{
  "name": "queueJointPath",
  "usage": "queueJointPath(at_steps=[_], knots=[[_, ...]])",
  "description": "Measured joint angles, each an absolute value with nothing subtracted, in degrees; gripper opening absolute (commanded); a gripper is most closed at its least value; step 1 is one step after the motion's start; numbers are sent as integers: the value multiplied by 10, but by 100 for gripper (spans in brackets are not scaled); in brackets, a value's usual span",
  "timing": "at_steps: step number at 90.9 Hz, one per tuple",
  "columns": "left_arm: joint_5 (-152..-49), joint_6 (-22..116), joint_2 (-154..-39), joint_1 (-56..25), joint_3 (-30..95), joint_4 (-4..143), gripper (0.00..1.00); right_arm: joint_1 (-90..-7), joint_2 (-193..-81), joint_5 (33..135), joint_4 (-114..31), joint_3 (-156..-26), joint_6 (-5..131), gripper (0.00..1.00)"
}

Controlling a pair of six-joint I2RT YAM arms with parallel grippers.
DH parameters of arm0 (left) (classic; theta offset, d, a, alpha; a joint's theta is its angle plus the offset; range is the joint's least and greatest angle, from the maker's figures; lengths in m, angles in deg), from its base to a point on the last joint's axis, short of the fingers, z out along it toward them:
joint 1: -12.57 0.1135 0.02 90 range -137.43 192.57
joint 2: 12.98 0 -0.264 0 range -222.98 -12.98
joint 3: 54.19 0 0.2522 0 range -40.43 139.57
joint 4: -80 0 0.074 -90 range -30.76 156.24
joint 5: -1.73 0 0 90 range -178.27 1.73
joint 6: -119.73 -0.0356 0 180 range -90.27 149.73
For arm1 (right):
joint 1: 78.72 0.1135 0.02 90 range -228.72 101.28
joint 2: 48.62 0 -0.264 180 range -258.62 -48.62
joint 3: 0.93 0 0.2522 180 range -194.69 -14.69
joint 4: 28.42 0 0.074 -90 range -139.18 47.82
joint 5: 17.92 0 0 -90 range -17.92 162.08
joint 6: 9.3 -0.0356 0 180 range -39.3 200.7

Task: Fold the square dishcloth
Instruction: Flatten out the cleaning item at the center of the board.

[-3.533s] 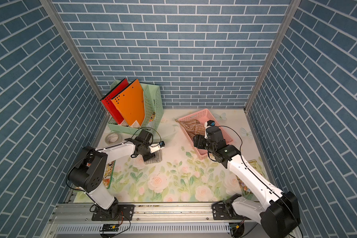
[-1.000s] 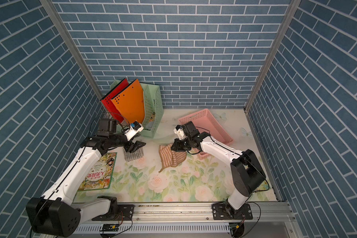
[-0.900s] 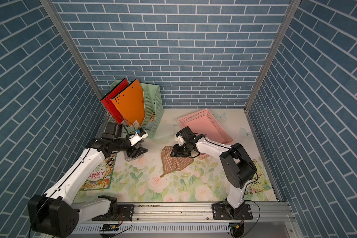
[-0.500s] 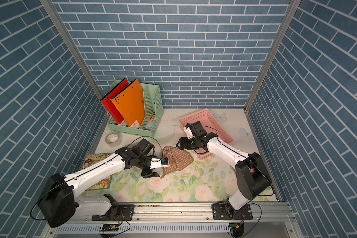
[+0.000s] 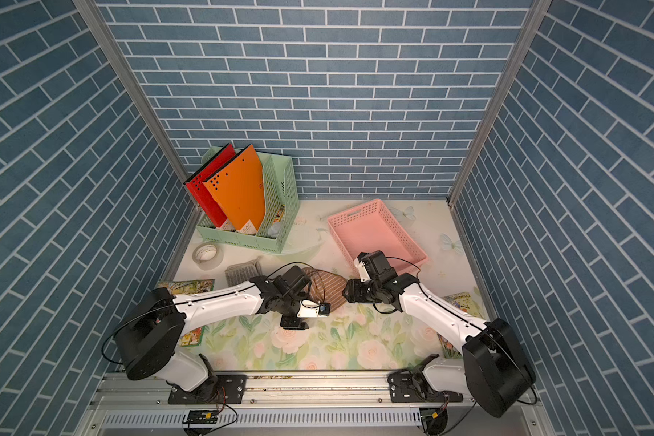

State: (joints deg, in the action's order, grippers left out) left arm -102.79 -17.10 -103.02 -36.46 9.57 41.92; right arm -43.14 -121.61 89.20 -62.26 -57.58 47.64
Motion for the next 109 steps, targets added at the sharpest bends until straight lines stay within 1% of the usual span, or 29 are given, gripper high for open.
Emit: queueJointPath(at_steps=[14, 20, 24, 31, 44, 54, 65, 74, 92, 102, 109], knots=[[-992, -176, -1047, -360, 73, 445, 59, -431, -1217, 889, -614, -576, 476, 54], [-986, -176, -1047, -357, 72, 454, 55, -431, -1218, 888, -608, -576, 476, 53], [-983, -175, -1048, -354, 72, 458, 51, -431, -1218, 888, -604, -576, 475, 52], [-979, -175, -1051, -352, 72, 466, 40, -431, -1219, 888, -597, -576, 475, 50], [-966, -176, -1053, -348, 67, 483, 16, -431, -1222, 888, -588, -575, 475, 47], [-962, -178, -1052, -336, 68, 475, 0, -431, -1222, 888, -582, -569, 475, 45], [-967, -177, -1032, -311, 82, 431, 0, -428, -1220, 883, -580, -560, 475, 43], [-976, -173, -994, -296, 124, 375, 0, -419, -1215, 871, -580, -557, 477, 43], [-1014, -146, -919, -278, 305, 256, 0, -377, -1182, 843, -570, -554, 524, 49], [-1029, -133, -897, -269, 379, 200, 0, -338, -1123, 823, -537, -527, 575, 53], [-1036, -125, -891, -262, 410, 161, 0, -309, -1068, 810, -496, -491, 613, 58]])
